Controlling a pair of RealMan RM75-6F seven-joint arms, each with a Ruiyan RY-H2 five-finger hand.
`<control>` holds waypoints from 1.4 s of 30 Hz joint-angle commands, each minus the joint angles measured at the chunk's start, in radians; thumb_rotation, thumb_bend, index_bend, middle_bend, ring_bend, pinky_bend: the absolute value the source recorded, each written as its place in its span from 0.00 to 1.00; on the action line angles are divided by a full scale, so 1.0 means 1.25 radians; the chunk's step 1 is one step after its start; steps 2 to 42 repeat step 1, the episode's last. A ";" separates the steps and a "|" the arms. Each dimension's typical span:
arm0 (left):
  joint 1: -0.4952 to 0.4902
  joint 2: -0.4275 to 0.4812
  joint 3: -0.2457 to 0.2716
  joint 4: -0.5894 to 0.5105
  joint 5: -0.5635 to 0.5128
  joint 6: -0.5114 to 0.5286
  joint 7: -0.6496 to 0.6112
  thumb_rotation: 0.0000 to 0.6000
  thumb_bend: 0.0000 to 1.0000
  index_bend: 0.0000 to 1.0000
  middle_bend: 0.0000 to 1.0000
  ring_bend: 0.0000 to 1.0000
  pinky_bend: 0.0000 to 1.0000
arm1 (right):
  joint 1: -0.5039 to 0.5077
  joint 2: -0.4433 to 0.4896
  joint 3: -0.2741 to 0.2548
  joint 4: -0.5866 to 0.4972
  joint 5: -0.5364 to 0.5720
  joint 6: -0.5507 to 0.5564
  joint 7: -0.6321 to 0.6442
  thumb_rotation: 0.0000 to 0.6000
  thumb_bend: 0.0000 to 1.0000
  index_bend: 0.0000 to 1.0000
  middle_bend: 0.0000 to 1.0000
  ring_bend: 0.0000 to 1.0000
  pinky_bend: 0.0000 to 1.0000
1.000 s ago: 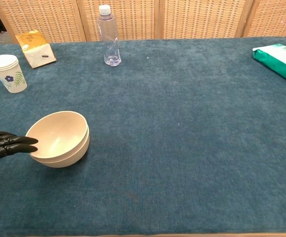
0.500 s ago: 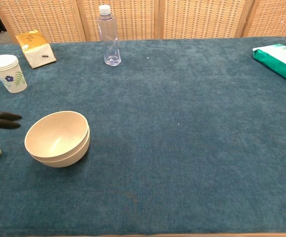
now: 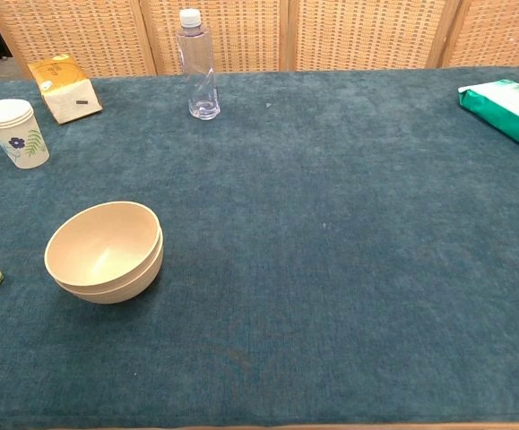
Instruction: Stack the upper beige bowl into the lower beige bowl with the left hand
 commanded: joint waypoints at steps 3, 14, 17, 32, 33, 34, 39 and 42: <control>0.019 0.010 -0.021 -0.009 -0.018 0.010 -0.017 1.00 0.29 0.00 0.00 0.00 0.00 | 0.000 0.001 0.000 -0.001 -0.001 0.001 0.001 1.00 0.00 0.00 0.00 0.00 0.00; 0.019 0.010 -0.021 -0.009 -0.018 0.010 -0.017 1.00 0.29 0.00 0.00 0.00 0.00 | 0.000 0.001 0.000 -0.001 -0.001 0.001 0.001 1.00 0.00 0.00 0.00 0.00 0.00; 0.019 0.010 -0.021 -0.009 -0.018 0.010 -0.017 1.00 0.29 0.00 0.00 0.00 0.00 | 0.000 0.001 0.000 -0.001 -0.001 0.001 0.001 1.00 0.00 0.00 0.00 0.00 0.00; 0.019 0.010 -0.021 -0.009 -0.018 0.010 -0.017 1.00 0.29 0.00 0.00 0.00 0.00 | 0.000 0.001 0.000 -0.001 -0.001 0.001 0.001 1.00 0.00 0.00 0.00 0.00 0.00; 0.019 0.010 -0.021 -0.009 -0.018 0.010 -0.017 1.00 0.29 0.00 0.00 0.00 0.00 | 0.000 0.001 0.000 -0.001 -0.001 0.001 0.001 1.00 0.00 0.00 0.00 0.00 0.00; 0.019 0.010 -0.021 -0.009 -0.018 0.010 -0.017 1.00 0.29 0.00 0.00 0.00 0.00 | 0.000 0.001 0.000 -0.001 -0.001 0.001 0.001 1.00 0.00 0.00 0.00 0.00 0.00; 0.019 0.010 -0.021 -0.009 -0.018 0.010 -0.017 1.00 0.29 0.00 0.00 0.00 0.00 | 0.000 0.001 0.000 -0.001 -0.001 0.001 0.001 1.00 0.00 0.00 0.00 0.00 0.00; 0.019 0.010 -0.021 -0.009 -0.018 0.010 -0.017 1.00 0.29 0.00 0.00 0.00 0.00 | 0.000 0.001 0.000 -0.001 -0.001 0.001 0.001 1.00 0.00 0.00 0.00 0.00 0.00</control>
